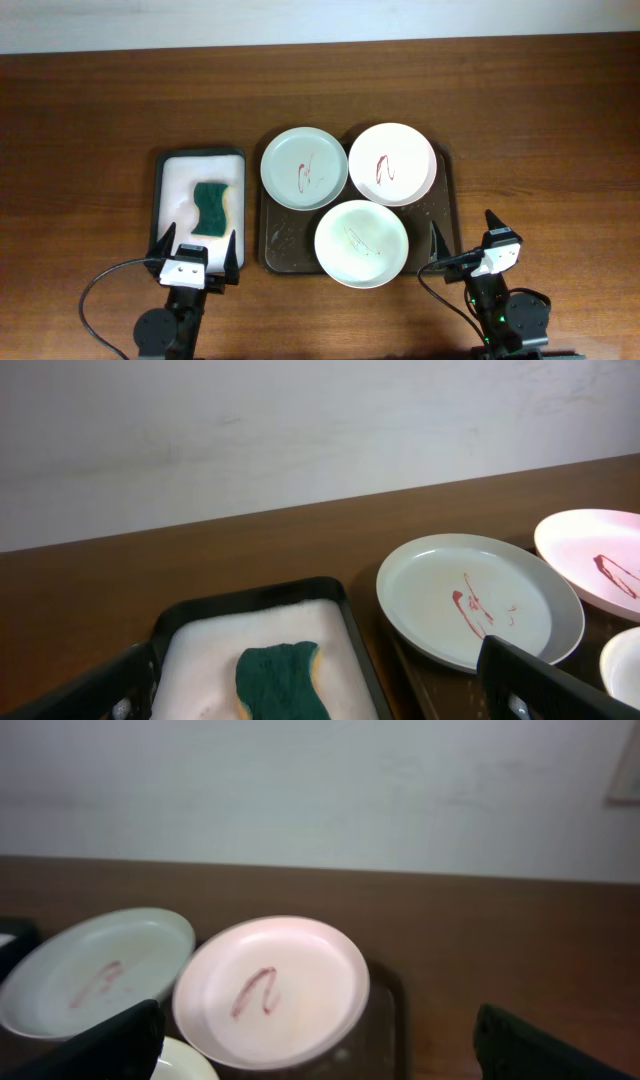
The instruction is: Clean dirty plates on tray and stack at the side
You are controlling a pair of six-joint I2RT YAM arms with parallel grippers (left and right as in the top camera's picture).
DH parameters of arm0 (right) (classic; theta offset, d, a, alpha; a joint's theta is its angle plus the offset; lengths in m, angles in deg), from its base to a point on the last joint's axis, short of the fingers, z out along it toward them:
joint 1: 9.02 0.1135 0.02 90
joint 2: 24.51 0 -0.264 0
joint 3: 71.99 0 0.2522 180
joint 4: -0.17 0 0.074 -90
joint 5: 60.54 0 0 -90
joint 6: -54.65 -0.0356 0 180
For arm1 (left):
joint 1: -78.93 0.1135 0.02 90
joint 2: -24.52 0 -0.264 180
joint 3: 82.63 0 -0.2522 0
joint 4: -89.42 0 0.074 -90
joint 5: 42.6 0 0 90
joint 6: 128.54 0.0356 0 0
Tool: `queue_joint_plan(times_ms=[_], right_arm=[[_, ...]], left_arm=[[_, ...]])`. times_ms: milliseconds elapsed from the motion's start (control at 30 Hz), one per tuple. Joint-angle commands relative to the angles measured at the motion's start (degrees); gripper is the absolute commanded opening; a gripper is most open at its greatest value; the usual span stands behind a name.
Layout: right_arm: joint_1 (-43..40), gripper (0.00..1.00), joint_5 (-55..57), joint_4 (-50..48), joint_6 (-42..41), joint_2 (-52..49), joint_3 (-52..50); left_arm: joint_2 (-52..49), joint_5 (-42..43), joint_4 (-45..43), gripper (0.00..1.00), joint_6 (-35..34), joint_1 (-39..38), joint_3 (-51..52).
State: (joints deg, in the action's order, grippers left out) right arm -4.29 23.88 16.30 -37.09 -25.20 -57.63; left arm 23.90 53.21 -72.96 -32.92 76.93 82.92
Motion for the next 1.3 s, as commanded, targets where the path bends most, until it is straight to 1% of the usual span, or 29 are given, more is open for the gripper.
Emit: queue_joint_plan(times_ms=[0, 67, 133, 200, 300, 400, 500, 600, 633, 700, 733, 767, 800, 867, 933, 967, 1000, 1067, 1100, 1133, 1267], right_arm=[[0.11, 0.99, -1.90, -0.37, -3.72, 0.44, -0.20], [0.11, 0.99, -1.44, 1.29, -8.09, -0.15, 0.63], [0.11, 0.99, -1.49, 4.00, -11.13, -1.22, 2.67], [0.11, 0.99, -1.51, 8.50, -11.26, -3.06, 6.34], [0.11, 0.99, -1.51, 17.68, -13.81, -8.35, 14.93], [0.11, 0.99, -1.73, 23.58, -13.79, -14.62, 21.62], [0.11, 0.99, -2.97, 31.26, -13.81, -23.37, 29.90], [0.11, 0.99, -2.99, 38.49, -13.77, -31.52, 37.42], [0.11, 0.99, -2.82, 42.16, -13.73, -36.15, 41.42], [0.11, 0.99, -2.82, 46.56, -11.82, -41.97, 46.71], [0.11, 0.99, -2.84, 47.98, -11.82, -43.82, 48.50], [0.11, 0.99, -3.23, 49.66, -11.85, -46.45, 51.08], [0.11, 0.99, -4.50, 50.84, -11.85, -48.41, 52.89], [0.11, 0.99, -7.74, 50.77, -11.85, -50.90, 54.23], [0.11, 0.99, -8.17, 50.01, -11.85, -51.65, 54.23], [0.11, 0.99, -8.15, 49.88, -11.85, -52.06, 54.23], [0.11, 0.99, -8.17, 49.90, -11.85, -52.33, 54.23], [0.11, 0.99, -8.17, 49.94, -11.85, -52.68, 54.21], [0.11, 0.99, -8.17, 49.94, -11.85, -52.72, 54.23], [0.11, 0.99, -8.17, 49.94, -11.85, -52.72, 54.21], [0.11, 0.99, -8.17, 49.86, -11.85, -52.72, 54.21]], left_arm=[[0.26, 0.17, 3.26, 1.00, -0.98, 0.31, -1.36], [-0.09, 0.15, 7.89, 0.99, -2.71, 0.31, -3.67], [-1.79, -0.42, 11.67, 0.99, -2.93, 0.31, -6.91], [-4.55, -1.29, 13.99, 1.00, -3.48, 0.31, -10.45], [-12.70, -1.27, 19.02, 0.99, -3.48, 0.31, -17.38], [-21.99, -1.27, 23.89, 0.99, -3.48, 0.31, -24.33], [-34.05, -1.22, 28.46, 0.99, -3.48, 0.31, -32.83], [-43.17, -1.03, 32.68, 0.99, -3.48, 0.31, -39.52], [-47.25, -1.03, 36.00, 0.99, -3.48, 0.31, -43.23], [-53.40, -0.74, 42.36, 0.99, -3.48, 0.31, -49.33], [-55.54, 0.42, 44.57, 0.99, -3.48, 0.31, -51.39], [-57.57, 3.78, 47.45, 0.99, -3.48, 0.31, -53.33], [-58.66, 4.66, 49.05, 0.99, -3.48, 0.31, -53.81], [-60.61, 5.42, 49.40, 0.99, -3.50, 0.31, -53.75], [-61.24, 5.35, 47.34, 0.99, -3.48, 0.31, -53.75], [-61.40, 5.01, 44.85, 1.00, -3.48, 0.31, -53.75], [-61.72, 2.43, 41.86, 0.99, -3.61, 0.31, -53.75], [-63.12, -3.85, 38.23, 0.99, -8.79, 0.31, -53.75], [-64.65, -7.78, 37.00, 0.99, -10.56, 0.31, -53.75], [-66.49, -9.53, 35.60, 0.99, -11.72, 0.31, -53.75], [-77.85, -9.49, 31.50, 1.00, -11.67, 0.31, -53.75]])
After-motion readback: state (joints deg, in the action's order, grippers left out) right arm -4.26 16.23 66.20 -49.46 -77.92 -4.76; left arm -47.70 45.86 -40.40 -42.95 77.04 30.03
